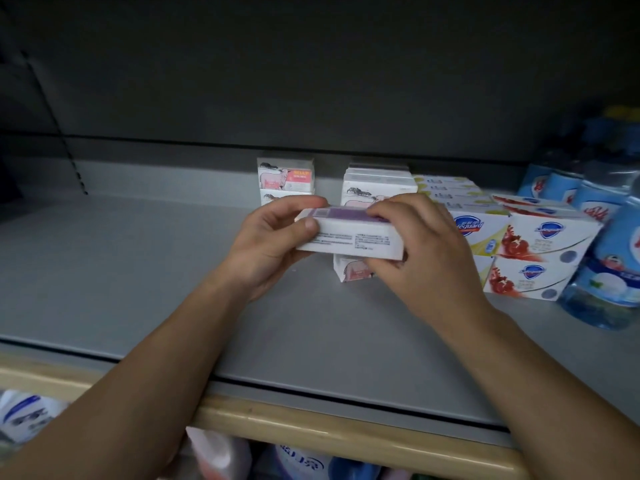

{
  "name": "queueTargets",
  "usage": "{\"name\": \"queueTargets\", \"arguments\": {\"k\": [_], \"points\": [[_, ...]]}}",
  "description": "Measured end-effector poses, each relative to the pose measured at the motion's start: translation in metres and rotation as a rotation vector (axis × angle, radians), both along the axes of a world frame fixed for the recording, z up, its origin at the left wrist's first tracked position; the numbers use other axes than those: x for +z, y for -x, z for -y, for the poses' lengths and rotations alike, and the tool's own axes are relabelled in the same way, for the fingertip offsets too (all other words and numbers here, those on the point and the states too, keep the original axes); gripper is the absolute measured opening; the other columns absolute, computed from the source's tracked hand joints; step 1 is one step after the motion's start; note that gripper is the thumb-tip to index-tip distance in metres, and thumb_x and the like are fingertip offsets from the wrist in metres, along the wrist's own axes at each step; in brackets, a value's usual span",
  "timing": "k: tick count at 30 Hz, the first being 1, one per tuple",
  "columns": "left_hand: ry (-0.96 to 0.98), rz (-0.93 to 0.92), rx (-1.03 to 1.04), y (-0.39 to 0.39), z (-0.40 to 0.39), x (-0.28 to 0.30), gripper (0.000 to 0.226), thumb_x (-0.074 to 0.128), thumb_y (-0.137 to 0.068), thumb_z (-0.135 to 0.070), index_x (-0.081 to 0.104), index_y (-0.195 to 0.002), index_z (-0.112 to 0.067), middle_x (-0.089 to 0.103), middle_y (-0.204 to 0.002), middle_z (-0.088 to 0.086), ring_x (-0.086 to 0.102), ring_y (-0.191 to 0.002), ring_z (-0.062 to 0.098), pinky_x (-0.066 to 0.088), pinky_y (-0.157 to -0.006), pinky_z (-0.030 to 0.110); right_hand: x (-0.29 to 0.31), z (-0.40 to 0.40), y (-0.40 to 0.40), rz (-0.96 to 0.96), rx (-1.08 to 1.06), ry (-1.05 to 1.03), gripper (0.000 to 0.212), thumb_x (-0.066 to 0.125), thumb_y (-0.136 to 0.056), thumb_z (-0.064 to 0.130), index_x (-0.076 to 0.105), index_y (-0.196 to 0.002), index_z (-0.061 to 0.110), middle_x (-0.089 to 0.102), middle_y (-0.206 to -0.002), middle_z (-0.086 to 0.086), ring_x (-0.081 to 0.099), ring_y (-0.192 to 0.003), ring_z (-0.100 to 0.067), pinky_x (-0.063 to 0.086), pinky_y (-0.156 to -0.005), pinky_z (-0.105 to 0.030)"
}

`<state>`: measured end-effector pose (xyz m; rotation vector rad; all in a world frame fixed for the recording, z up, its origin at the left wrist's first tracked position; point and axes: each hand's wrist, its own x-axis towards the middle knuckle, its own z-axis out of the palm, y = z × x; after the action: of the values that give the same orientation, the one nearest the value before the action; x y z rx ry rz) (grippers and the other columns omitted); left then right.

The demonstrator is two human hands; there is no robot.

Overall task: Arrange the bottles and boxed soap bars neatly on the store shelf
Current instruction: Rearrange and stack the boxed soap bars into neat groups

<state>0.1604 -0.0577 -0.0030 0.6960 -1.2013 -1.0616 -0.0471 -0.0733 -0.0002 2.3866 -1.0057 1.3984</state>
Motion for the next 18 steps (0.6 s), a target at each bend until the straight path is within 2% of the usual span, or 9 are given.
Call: {"name": "queueTargets", "arguments": {"k": [3,8,12,14,18], "points": [[-0.013,0.060,0.080,0.006,0.000,-0.001,0.014,0.067,-0.076,-0.021,0.076,-0.086,-0.019,0.072,-0.084,0.006,0.068,-0.078,0.018,0.060,-0.071,0.034,-0.002,-0.010,-0.007,-0.102,-0.173,0.196,0.041,0.074,-0.074,0.036,0.070,-0.113,0.022,0.065,-0.110,0.004,0.041,-0.100,-0.024,0.041,-0.079,-0.043],[-0.021,0.159,0.216,0.011,0.002,-0.004,0.020,0.071,-0.074,-0.037,0.077,-0.078,-0.018,0.074,-0.082,0.009,0.071,-0.076,0.019,0.057,-0.061,0.029,-0.004,-0.013,-0.013,-0.201,-0.263,0.158,0.052,0.075,-0.074,0.031,0.064,-0.124,0.024,0.066,-0.108,0.003,0.053,-0.098,-0.030,0.032,-0.086,-0.042],[-0.005,0.247,0.211,0.013,0.001,-0.005,0.028,0.068,-0.074,-0.043,0.076,-0.079,-0.017,0.074,-0.081,0.008,0.070,-0.072,0.019,0.057,-0.060,0.029,-0.005,-0.015,-0.018,-0.247,-0.201,0.074,0.052,0.077,-0.075,0.037,0.064,-0.123,0.021,0.066,-0.099,-0.001,0.056,-0.090,-0.031,0.042,-0.081,-0.042],[-0.005,0.239,0.187,0.011,-0.001,-0.004,0.024,0.067,-0.078,-0.039,0.076,-0.078,-0.018,0.073,-0.080,0.008,0.070,-0.073,0.022,0.057,-0.061,0.029,-0.002,-0.015,-0.014,-0.241,-0.145,0.008,0.055,0.078,-0.076,0.034,0.063,-0.126,0.018,0.066,-0.104,-0.003,0.055,-0.093,-0.032,0.046,-0.081,-0.042],[-0.075,0.255,0.177,0.003,-0.005,-0.001,0.029,0.057,-0.092,-0.035,0.075,-0.087,-0.012,0.074,-0.093,0.014,0.071,-0.073,0.029,0.060,-0.065,0.034,0.009,-0.009,0.003,-0.195,-0.066,-0.091,0.054,0.073,-0.079,0.018,0.060,-0.131,0.016,0.064,-0.118,-0.006,0.051,-0.105,-0.031,0.035,-0.090,-0.036]]}}
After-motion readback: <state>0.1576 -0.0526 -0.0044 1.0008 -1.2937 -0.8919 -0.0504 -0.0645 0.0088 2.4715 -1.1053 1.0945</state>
